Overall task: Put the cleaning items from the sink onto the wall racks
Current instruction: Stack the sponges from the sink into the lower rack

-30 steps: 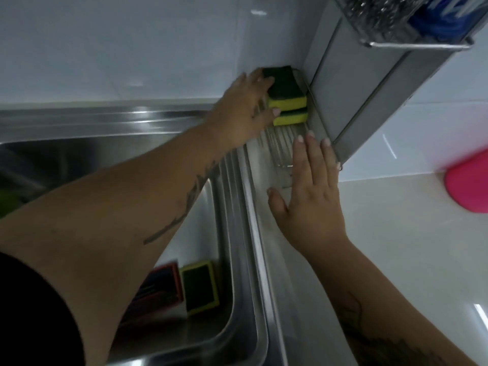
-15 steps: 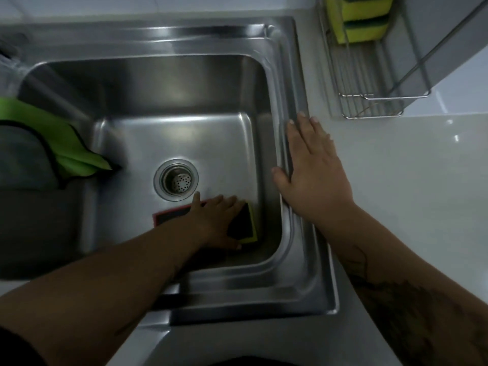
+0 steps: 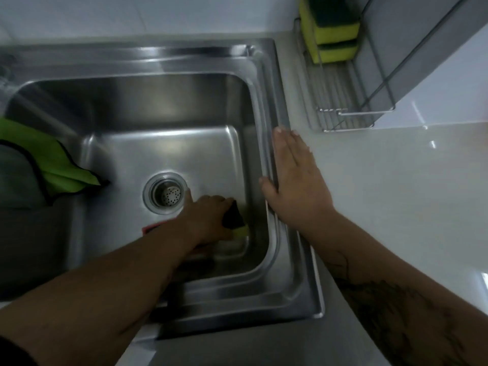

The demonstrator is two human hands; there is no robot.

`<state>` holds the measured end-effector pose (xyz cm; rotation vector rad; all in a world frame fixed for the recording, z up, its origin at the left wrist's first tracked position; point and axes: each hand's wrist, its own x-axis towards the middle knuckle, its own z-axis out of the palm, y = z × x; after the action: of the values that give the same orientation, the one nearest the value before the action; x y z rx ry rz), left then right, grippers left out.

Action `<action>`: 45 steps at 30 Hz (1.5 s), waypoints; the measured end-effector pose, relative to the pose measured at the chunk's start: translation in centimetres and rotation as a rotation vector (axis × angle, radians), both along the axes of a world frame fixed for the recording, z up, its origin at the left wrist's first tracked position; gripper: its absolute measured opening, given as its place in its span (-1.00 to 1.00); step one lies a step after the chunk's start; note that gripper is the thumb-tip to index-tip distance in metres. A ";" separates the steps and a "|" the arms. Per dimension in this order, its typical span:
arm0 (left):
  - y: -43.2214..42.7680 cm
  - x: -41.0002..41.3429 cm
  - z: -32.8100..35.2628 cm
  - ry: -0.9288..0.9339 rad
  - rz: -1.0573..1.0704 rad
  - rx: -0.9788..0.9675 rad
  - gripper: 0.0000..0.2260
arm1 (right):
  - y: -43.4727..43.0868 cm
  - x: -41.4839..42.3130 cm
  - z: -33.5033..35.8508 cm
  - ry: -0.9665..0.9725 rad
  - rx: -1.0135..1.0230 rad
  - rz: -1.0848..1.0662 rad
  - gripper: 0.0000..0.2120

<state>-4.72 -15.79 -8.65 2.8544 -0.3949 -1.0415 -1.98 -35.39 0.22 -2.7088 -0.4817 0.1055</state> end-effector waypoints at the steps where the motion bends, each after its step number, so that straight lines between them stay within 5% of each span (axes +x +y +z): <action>1: 0.4 0.9 1.1 -0.012 0.071 -0.044 -0.19 | -0.1 -0.2 0.4 -0.041 0.036 0.000 -0.26; 6: 1.9 8.4 8.6 -0.248 0.331 -0.373 -0.10 | -1.9 0.9 4.3 -0.372 0.169 -0.089 -0.36; 12: -3.4 17.2 18.5 -0.573 0.135 -0.567 -0.08 | -4.9 6.1 4.9 -0.362 0.013 -0.254 -0.35; 22: -9.5 28.0 18.9 -0.672 -0.163 -0.442 -0.25 | -5.4 8.0 2.8 -0.372 -0.124 -0.313 -0.41; 26: -10.0 29.9 17.6 -0.598 -0.170 -0.339 -0.10 | -5.3 8.1 2.3 -0.395 -0.121 -0.317 -0.44; 34: -10.6 30.2 16.0 -0.610 -0.137 -0.285 -0.13 | -5.1 8.1 1.9 -0.410 -0.125 -0.338 -0.45; 42: -9.7 28.0 17.7 -0.659 -0.112 -0.399 -0.02 | -5.5 7.9 2.9 -0.315 -0.150 -0.291 -0.36; 45: -8.5 25.2 18.5 -0.689 0.004 -0.576 -0.15 | -5.1 6.9 3.9 -0.290 -0.141 -0.292 -0.29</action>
<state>20.45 -24.25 9.88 2.5604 -0.6033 0.1082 4.96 -40.46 4.11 -2.9127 -0.1560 -0.3486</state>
